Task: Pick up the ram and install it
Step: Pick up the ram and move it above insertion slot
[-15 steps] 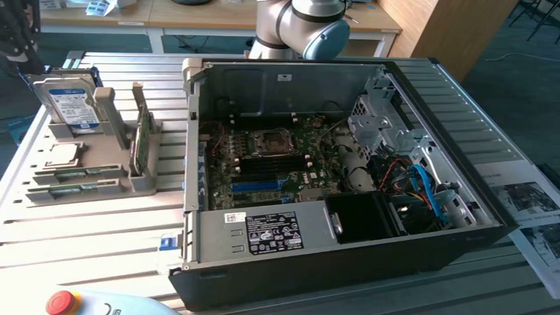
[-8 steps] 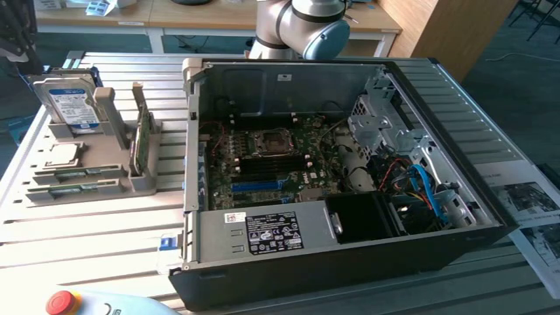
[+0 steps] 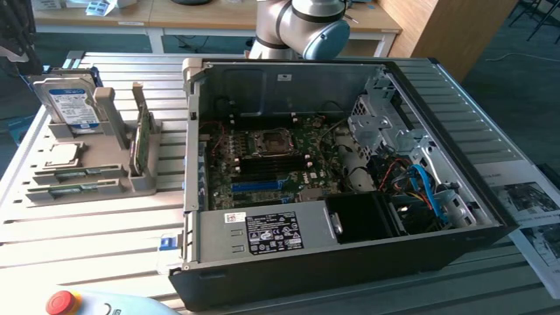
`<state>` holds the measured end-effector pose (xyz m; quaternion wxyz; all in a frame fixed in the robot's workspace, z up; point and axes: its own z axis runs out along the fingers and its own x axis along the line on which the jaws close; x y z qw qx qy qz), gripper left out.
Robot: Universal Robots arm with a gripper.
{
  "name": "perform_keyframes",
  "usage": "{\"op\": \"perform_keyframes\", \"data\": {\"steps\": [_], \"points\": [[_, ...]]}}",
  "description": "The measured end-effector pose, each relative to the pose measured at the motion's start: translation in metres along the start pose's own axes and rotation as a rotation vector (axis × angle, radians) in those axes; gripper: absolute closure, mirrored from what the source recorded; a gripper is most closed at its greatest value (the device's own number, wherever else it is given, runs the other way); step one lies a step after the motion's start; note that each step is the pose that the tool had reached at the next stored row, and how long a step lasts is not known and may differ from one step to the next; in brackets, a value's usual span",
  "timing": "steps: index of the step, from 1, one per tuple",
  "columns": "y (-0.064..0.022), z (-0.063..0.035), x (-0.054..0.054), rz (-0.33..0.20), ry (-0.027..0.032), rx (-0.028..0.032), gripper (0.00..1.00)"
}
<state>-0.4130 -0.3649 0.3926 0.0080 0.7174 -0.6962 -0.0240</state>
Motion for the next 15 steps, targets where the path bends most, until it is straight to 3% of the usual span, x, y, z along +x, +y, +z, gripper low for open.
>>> {"op": "perform_keyframes", "data": {"steps": [15], "points": [[0.0000,0.0003,0.0000,-0.003,0.0013,0.0000,0.90]]}}
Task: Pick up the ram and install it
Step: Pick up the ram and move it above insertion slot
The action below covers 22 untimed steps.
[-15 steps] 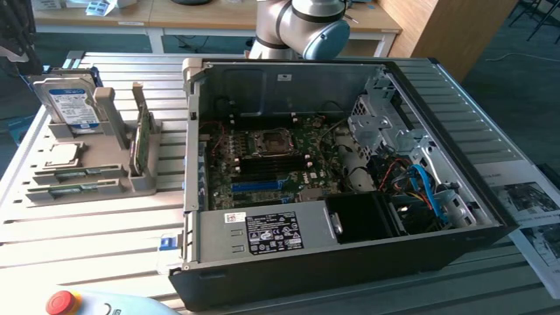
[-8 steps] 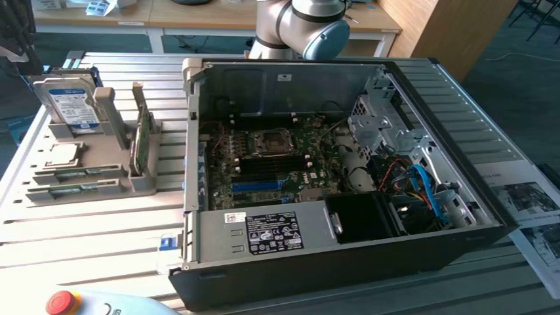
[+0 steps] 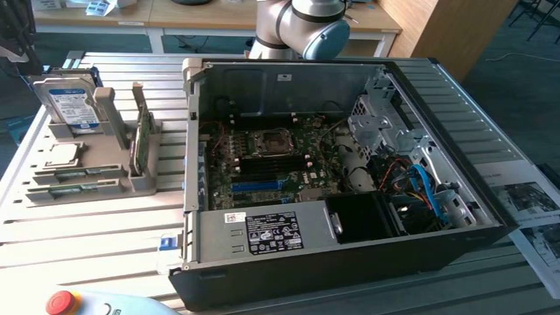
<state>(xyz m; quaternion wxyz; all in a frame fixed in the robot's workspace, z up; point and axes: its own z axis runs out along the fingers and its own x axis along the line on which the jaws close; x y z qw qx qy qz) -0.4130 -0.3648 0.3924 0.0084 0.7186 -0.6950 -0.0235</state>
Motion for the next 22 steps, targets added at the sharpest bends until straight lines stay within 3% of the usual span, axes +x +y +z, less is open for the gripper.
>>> {"op": "perform_keyframes", "data": {"steps": [22], "points": [[0.0001,-0.0001,0.0040,-0.008,0.0021,0.0005,0.90]]}}
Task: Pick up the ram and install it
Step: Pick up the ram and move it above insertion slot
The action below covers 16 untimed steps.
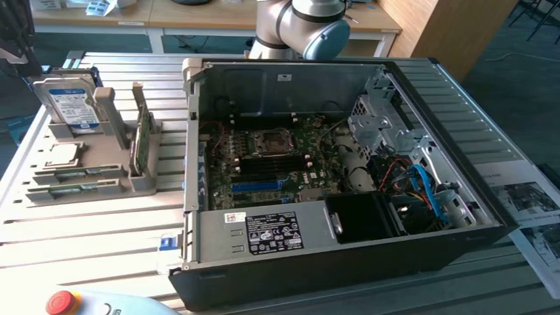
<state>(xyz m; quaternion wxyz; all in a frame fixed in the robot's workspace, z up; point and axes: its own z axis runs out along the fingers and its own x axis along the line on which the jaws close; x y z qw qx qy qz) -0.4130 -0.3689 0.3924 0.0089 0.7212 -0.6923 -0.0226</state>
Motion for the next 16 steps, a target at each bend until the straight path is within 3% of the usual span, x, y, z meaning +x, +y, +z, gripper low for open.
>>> {"op": "perform_keyframes", "data": {"steps": [9,16], "points": [[0.0002,0.0001,0.0038,0.000,0.0000,-0.0001,0.90],[-0.0001,0.0063,0.0041,0.000,-0.0001,0.0001,0.90]]}}
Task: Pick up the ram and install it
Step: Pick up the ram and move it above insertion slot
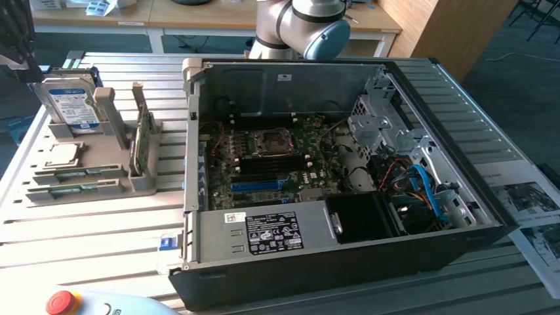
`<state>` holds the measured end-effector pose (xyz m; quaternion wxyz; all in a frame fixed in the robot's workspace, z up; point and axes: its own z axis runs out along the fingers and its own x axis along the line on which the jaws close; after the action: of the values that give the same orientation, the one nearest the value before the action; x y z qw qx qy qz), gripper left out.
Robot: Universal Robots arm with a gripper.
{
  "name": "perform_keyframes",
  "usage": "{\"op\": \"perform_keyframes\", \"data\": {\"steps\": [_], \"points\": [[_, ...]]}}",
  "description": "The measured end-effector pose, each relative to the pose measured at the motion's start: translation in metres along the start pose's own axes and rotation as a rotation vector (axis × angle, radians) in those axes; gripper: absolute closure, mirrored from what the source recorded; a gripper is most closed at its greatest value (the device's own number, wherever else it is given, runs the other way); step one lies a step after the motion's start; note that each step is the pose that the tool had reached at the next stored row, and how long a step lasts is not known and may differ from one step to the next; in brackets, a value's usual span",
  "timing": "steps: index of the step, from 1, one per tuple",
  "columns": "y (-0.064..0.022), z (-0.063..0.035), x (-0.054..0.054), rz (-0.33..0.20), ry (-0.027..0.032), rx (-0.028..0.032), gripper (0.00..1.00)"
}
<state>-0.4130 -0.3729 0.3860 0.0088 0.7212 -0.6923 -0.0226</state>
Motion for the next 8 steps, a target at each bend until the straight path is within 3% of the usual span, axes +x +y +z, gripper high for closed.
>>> {"op": "perform_keyframes", "data": {"steps": [8], "points": [[-0.0001,0.0018,0.0001,0.000,0.0001,-0.0001,0.90]]}}
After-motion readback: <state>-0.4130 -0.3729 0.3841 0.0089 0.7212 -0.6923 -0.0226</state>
